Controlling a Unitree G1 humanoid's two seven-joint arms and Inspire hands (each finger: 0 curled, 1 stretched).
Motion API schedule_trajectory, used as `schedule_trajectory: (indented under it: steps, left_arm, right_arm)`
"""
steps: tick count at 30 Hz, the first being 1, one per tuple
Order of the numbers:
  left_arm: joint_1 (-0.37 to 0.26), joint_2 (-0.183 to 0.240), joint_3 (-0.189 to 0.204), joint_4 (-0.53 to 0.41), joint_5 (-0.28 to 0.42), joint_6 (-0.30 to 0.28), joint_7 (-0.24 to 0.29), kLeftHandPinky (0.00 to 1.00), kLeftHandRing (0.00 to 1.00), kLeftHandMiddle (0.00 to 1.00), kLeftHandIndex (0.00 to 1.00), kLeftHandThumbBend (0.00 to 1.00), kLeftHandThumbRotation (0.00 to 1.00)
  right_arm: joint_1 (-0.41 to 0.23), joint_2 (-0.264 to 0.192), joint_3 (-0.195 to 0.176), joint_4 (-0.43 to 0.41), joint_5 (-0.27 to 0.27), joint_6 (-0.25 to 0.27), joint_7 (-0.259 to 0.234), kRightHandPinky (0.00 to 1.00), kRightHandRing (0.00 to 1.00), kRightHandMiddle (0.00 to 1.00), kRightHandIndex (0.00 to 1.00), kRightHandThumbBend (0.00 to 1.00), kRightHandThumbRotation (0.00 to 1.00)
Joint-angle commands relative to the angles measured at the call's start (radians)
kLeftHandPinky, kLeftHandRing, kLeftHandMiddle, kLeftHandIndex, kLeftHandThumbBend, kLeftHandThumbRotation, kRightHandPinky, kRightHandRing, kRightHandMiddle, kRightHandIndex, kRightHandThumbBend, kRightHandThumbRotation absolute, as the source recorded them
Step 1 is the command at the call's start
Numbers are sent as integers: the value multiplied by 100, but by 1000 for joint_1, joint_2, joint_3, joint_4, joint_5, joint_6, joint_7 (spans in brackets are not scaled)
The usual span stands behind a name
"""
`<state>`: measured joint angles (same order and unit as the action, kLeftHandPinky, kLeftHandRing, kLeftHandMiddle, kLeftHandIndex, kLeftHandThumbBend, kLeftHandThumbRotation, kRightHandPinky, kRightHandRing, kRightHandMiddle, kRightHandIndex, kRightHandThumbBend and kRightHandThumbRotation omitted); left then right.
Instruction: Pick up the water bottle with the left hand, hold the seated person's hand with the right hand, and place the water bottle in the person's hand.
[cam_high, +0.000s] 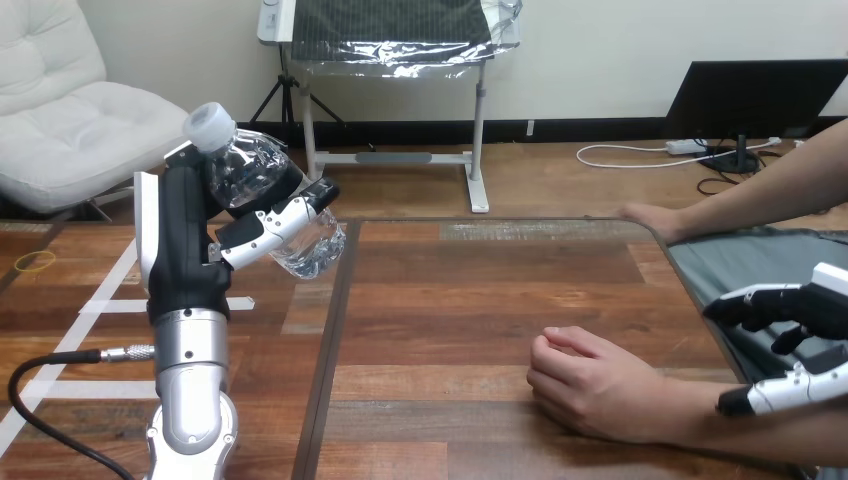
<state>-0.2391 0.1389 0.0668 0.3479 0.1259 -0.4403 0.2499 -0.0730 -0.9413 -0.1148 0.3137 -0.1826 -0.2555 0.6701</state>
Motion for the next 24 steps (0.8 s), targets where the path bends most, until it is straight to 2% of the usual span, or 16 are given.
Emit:
schedule_trajectory:
  steps: [1, 6, 12, 17, 24]
  left_arm:
    - [-75, 2, 18, -18, -11, -12, -5, 29, 34, 39, 42, 62, 0]
    - [-76, 3, 21, -16, -13, -16, -9, 29, 34, 39, 42, 62, 0]
    - [-81, 4, 25, -9, -9, -12, -10, 28, 34, 39, 42, 63, 0]
    - [-83, 4, 29, -6, -14, -13, -17, 28, 34, 39, 42, 62, 0]
    - [-87, 5, 36, 0, -17, -17, -27, 28, 34, 39, 42, 62, 0]
  right_arm:
    - [6, -17, -10, -64, 14, 18, 8, 75, 86, 86, 84, 94, 36]
    - [17, -10, -4, -77, 14, 19, 11, 75, 86, 86, 84, 96, 37]
    - [14, -1, 15, -67, 9, -16, 15, 75, 85, 85, 84, 98, 38]
    - [13, 5, 26, -74, 4, -1, 23, 75, 85, 85, 84, 99, 38]
    - [10, 11, 45, -78, -10, -5, 24, 77, 85, 85, 84, 100, 35]
